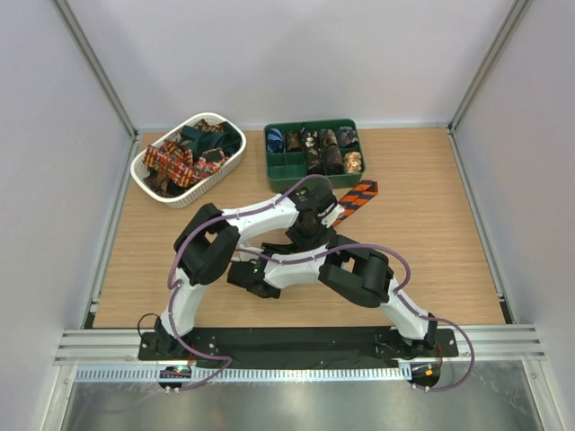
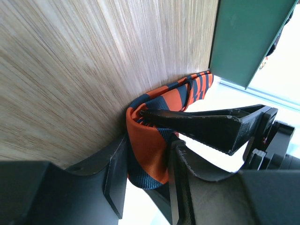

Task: Roll the ties
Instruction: Roll the tie

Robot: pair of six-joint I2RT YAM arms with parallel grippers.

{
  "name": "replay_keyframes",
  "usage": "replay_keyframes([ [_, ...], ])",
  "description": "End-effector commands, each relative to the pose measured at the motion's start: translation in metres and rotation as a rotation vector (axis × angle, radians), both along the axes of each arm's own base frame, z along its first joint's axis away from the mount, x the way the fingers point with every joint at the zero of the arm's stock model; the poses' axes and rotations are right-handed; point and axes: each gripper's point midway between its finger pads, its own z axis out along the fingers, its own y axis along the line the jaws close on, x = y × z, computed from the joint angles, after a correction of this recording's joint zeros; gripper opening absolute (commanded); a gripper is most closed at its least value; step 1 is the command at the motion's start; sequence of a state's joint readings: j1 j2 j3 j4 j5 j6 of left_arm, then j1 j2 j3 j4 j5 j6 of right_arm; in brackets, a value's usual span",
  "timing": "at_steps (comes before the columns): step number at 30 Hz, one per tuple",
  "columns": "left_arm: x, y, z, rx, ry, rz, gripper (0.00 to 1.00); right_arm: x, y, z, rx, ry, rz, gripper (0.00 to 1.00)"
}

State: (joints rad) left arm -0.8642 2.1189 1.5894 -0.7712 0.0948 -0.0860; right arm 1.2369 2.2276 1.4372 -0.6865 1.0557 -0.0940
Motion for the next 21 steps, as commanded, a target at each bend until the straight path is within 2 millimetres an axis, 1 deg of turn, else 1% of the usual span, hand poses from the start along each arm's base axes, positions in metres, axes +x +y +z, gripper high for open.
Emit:
replay_keyframes([
  [1, -0.062, 0.071, -0.046, 0.315, 0.27, 0.013, 0.62, -0.01, 0.001, -0.01, 0.045, 0.066, -0.004, 0.01],
  [2, -0.059, 0.07, -0.044, 0.313, 0.255, 0.014, 0.63, -0.011, 0.001, -0.011, 0.044, 0.068, -0.003, 0.01],
  [3, -0.057, 0.069, -0.043, 0.31, 0.244, 0.017, 0.65, -0.012, 0.001, -0.01, 0.045, 0.066, -0.002, 0.01],
  [7, -0.042, 0.06, -0.033, 0.28, 0.188, 0.029, 0.68, -0.014, 0.004, -0.009, 0.047, 0.068, 0.01, 0.01],
  [9, -0.031, 0.057, -0.028, 0.264, 0.145, 0.039, 0.71, -0.014, 0.006, -0.008, 0.049, 0.066, 0.015, 0.01],
  [12, -0.016, 0.048, -0.018, 0.227, 0.087, 0.049, 0.73, -0.015, 0.007, -0.008, 0.055, 0.073, 0.02, 0.01],
  [14, -0.005, 0.038, -0.008, 0.177, 0.046, 0.058, 0.77, -0.016, 0.009, -0.008, 0.062, 0.082, 0.024, 0.01],
  [15, 0.003, 0.04, -0.005, 0.184, 0.012, 0.068, 0.79, -0.017, 0.009, -0.008, 0.061, 0.086, 0.026, 0.01],
  [16, 0.01, 0.037, 0.002, 0.17, -0.016, 0.074, 0.79, -0.017, 0.009, -0.008, 0.065, 0.089, 0.026, 0.01],
  [19, 0.027, 0.032, 0.013, 0.135, -0.063, 0.099, 0.79, -0.019, 0.009, -0.009, 0.064, 0.096, 0.028, 0.01],
  [21, 0.035, 0.027, 0.02, 0.105, -0.084, 0.107, 0.8, -0.019, 0.01, -0.01, 0.066, 0.097, 0.027, 0.01],
])
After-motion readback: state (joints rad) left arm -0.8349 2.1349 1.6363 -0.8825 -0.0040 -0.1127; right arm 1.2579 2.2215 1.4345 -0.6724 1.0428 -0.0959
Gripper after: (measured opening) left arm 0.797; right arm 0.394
